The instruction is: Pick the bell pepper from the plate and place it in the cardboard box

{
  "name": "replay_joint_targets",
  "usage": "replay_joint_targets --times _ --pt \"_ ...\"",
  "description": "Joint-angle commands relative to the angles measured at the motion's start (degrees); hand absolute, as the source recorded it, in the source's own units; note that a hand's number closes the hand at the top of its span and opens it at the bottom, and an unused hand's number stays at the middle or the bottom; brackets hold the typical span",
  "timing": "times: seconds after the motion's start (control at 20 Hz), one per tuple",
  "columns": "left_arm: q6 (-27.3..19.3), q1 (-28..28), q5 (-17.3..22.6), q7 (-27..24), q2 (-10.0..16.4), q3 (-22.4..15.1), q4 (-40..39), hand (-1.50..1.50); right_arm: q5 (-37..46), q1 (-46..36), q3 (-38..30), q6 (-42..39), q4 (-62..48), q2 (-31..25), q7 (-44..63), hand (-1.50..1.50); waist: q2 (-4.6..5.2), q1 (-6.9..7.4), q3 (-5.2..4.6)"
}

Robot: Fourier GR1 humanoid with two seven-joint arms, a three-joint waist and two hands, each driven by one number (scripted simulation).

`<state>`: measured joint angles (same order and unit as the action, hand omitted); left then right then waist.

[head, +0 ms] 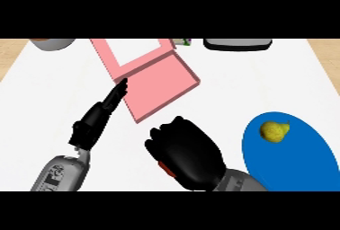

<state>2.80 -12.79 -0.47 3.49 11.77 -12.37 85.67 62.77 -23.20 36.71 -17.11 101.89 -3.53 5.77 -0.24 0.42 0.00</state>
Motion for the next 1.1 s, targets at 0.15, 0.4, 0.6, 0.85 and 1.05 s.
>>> replay_joint_targets --times 0.15,0.4,0.6,0.85,1.05 --pt "0.12 2.74 0.1 1.26 0.1 0.89 3.36 0.0 -7.41 4.37 -2.64 -9.56 21.67 2.24 4.13 1.5 -0.04 -0.7 0.0" --pt "1.78 -1.24 -0.11 2.04 -0.33 1.98 1.05 0.0 -17.72 -1.7 -12.18 -15.74 25.49 3.46 11.78 1.5 0.19 -0.54 -0.02" --pt "0.38 1.01 -3.31 1.83 -2.02 0.62 2.04 0.0 -17.53 -5.32 -13.64 -14.87 24.44 3.51 17.48 1.5 0.18 -0.45 -0.01" --pt "3.36 1.16 -1.58 -1.4 -0.87 3.37 0.82 0.0 -20.22 -16.29 -17.37 -10.33 14.88 3.52 21.99 1.5 0.23 -0.18 -0.04" --pt "2.22 -1.06 -1.85 2.21 -2.21 4.17 1.32 0.0 -23.13 -26.09 -22.09 -9.26 5.51 3.53 21.96 1.5 0.24 -0.08 -0.03"
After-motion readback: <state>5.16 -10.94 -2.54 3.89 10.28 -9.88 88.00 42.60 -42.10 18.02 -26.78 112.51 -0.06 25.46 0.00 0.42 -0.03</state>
